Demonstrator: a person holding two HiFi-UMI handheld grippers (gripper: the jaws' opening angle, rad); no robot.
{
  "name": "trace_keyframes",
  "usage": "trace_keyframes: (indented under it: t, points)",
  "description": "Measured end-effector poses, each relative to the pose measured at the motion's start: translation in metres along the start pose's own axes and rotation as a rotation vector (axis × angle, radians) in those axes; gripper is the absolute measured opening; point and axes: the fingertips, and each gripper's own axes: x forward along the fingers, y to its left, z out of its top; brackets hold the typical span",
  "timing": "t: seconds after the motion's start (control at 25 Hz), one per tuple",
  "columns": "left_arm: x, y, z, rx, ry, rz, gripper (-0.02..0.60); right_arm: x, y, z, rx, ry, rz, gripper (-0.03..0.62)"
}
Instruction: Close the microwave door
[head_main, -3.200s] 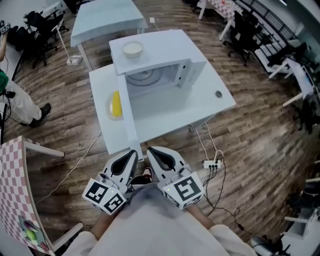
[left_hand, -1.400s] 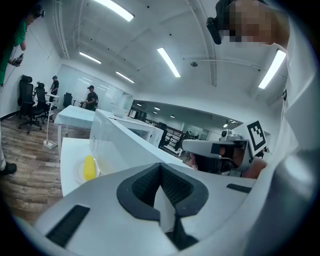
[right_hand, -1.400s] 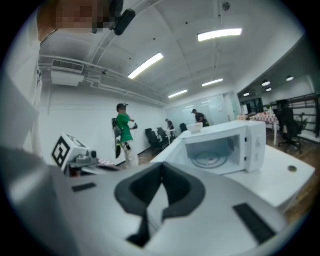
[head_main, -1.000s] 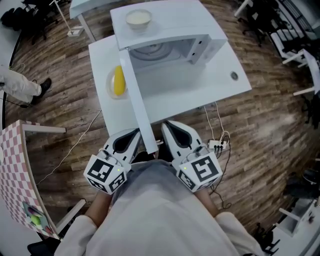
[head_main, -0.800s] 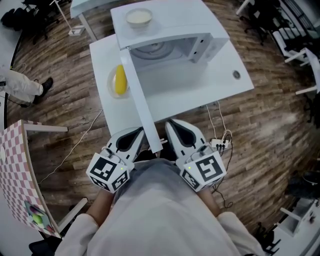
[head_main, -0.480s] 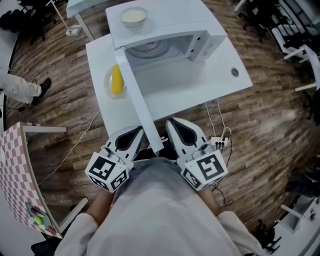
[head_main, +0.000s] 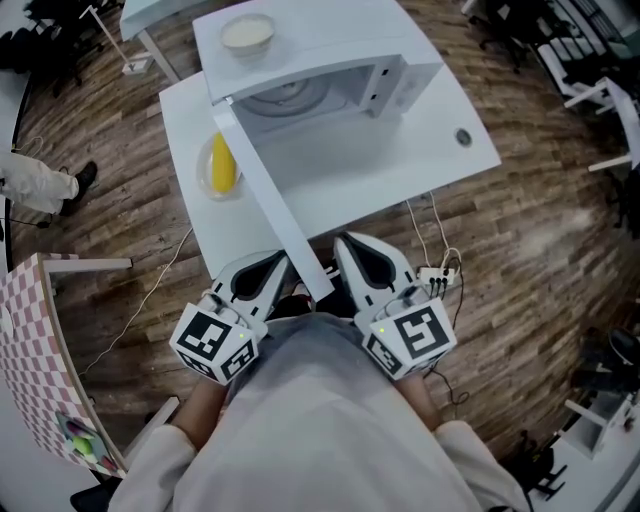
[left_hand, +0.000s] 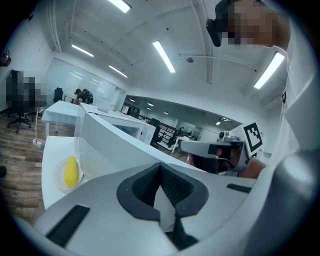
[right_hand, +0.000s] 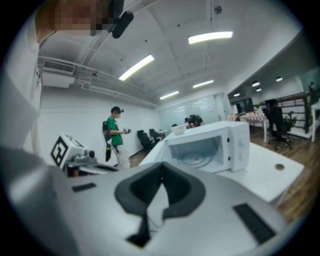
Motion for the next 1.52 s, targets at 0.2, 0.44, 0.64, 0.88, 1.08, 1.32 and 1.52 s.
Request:
trace_keyframes:
  t: [0.2,0.44,0.64,0.88,1.08,1.32,1.52]
  points:
    - [0.007,-0.002,0.001,-0.007,0.006,-0.008,0.017,-0.002,-0.009,0.0,0.01,0.002,-0.011,0.023]
    - [0.016,-0.005,0.003,-0.006,0.01,-0.018,0.017,-0.004,-0.019,0.002,0.016,-0.002,-0.021,0.023]
    - [0.024,-0.008,0.005,-0.01,0.013,-0.029,0.017,-0.006,-0.028,0.003,0.022,-0.002,-0.039,0.023]
    - [0.033,-0.01,0.007,-0.011,0.015,-0.04,0.017,-0.01,-0.037,0.003,0.039,-0.004,-0.052,0.023]
    - [0.039,-0.013,0.009,-0.011,0.016,-0.049,0.017,-0.012,-0.042,0.004,0.047,-0.008,-0.057,0.023]
    - [0.048,-0.014,0.011,-0.019,0.013,-0.047,0.017,-0.014,-0.05,0.005,0.046,-0.013,-0.059,0.023]
    - [0.054,-0.015,0.013,-0.023,0.018,-0.05,0.017,-0.014,-0.057,0.006,0.06,-0.016,-0.065,0.023]
